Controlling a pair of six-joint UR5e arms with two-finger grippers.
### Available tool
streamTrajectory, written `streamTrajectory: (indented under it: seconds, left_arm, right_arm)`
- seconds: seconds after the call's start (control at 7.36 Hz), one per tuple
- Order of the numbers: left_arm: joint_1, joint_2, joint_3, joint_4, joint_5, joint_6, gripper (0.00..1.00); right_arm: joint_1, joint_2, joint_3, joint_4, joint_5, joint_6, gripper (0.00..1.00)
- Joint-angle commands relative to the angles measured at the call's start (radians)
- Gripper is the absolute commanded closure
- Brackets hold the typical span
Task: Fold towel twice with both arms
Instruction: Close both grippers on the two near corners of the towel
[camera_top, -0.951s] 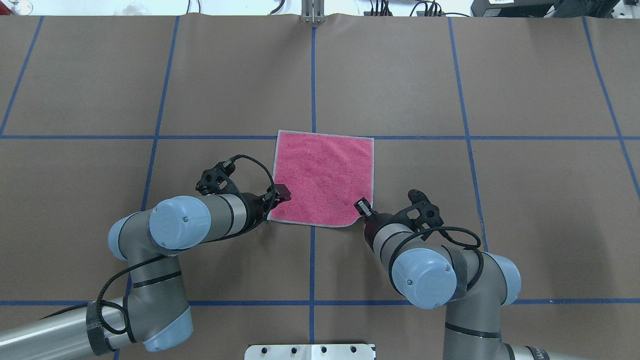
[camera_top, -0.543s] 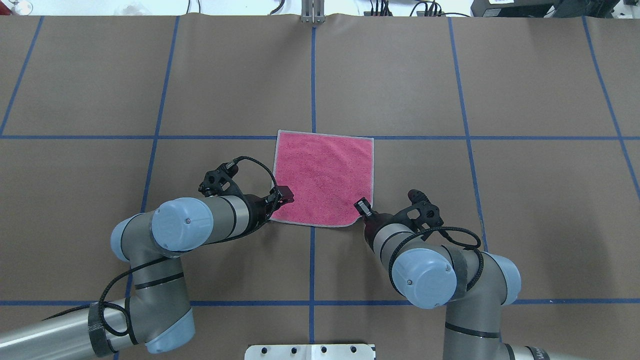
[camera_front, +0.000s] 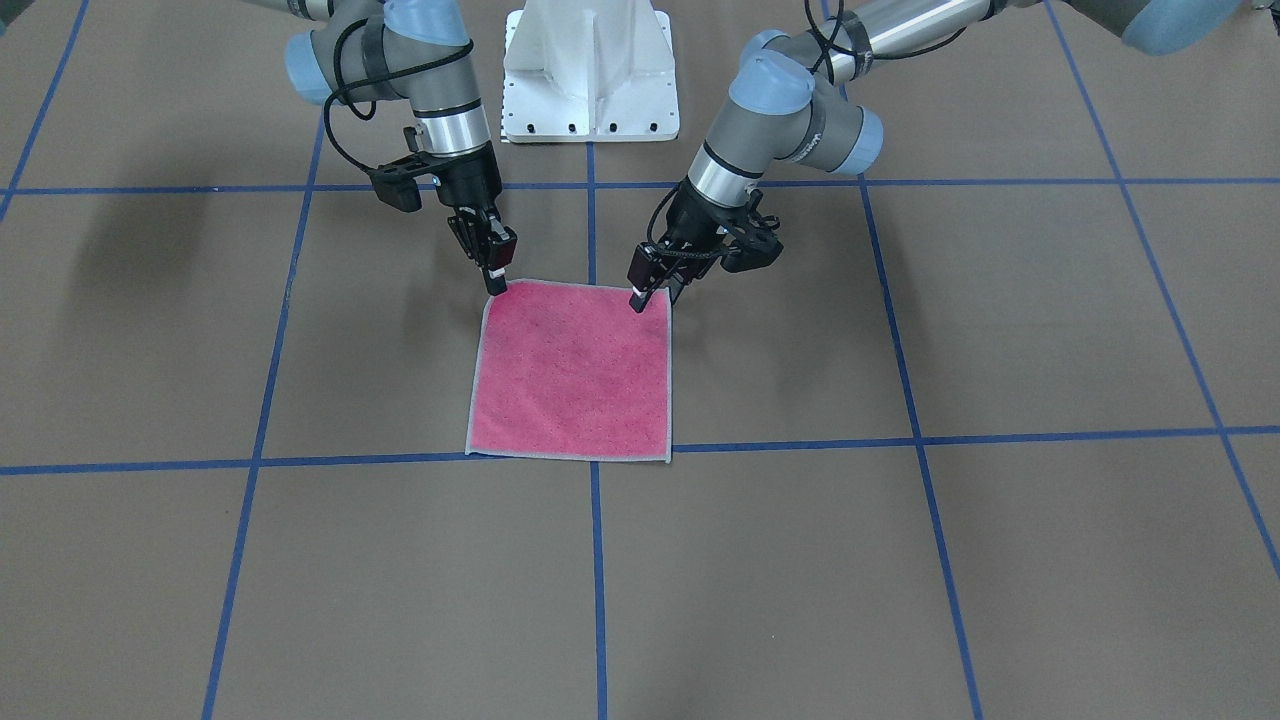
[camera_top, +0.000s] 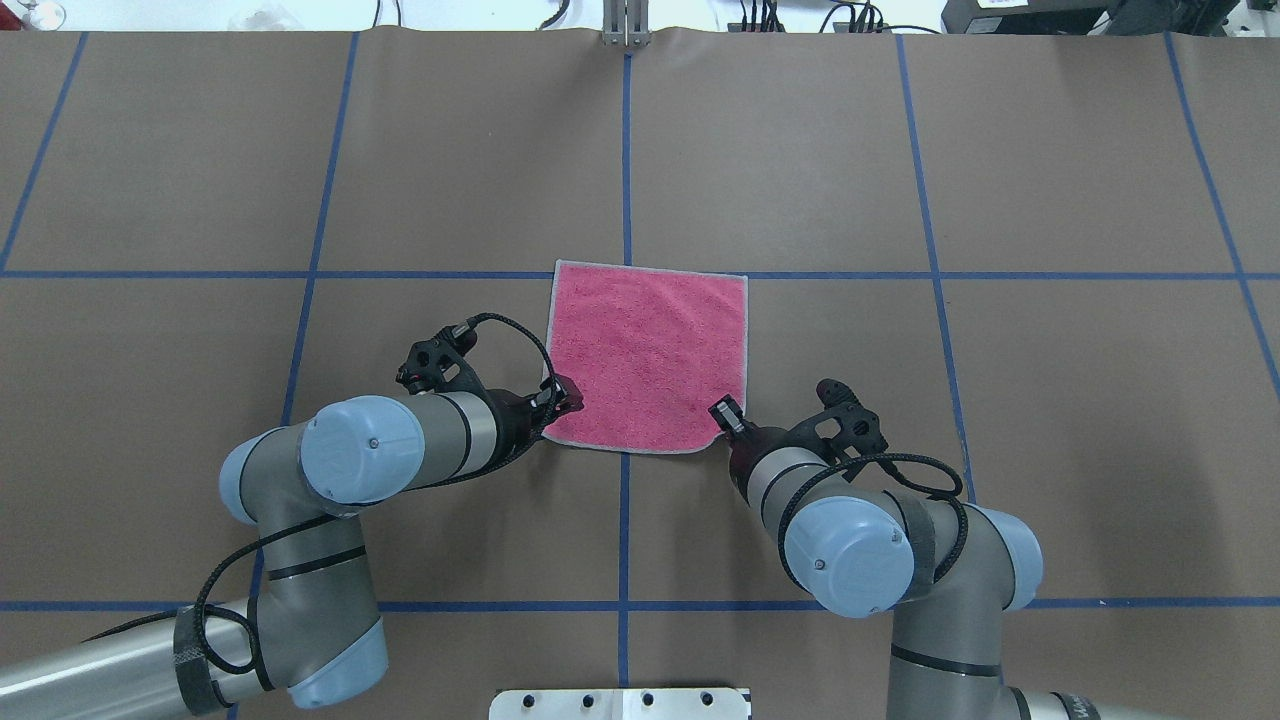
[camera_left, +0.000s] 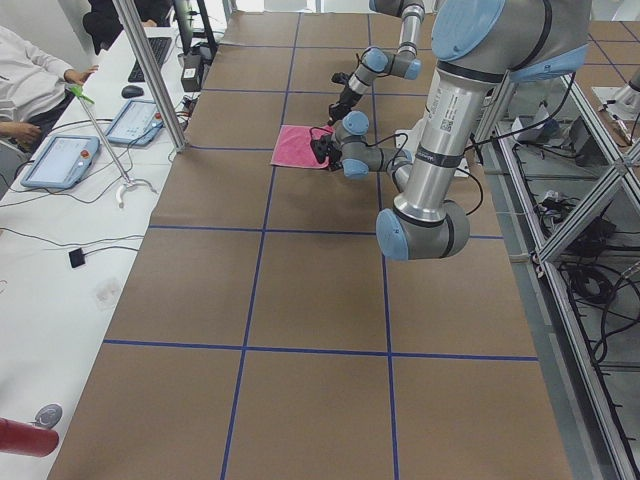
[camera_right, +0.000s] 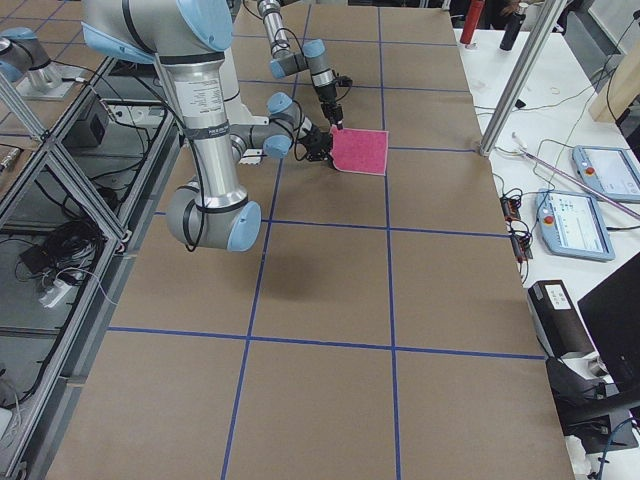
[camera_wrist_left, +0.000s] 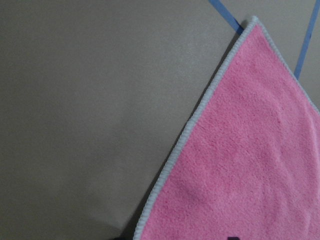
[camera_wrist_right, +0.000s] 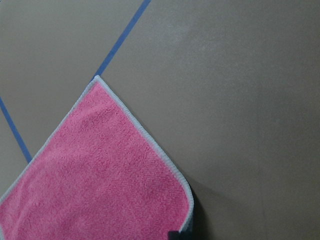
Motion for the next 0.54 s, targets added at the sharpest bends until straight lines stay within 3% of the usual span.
streamTrajectory:
  seconds: [0.0,0.41]
  left_arm:
    - [0.0,0.006,-0.003,0.0,0.0,0.023,0.48]
    - [0.001,0.011,-0.009,0.0,0.0,0.035,0.53]
  right_arm:
    - [0.0,0.001,-0.002,0.0,0.0,0.0,1.0]
    - [0.0,0.0,-0.002,0.0,0.0,0.0,1.0]
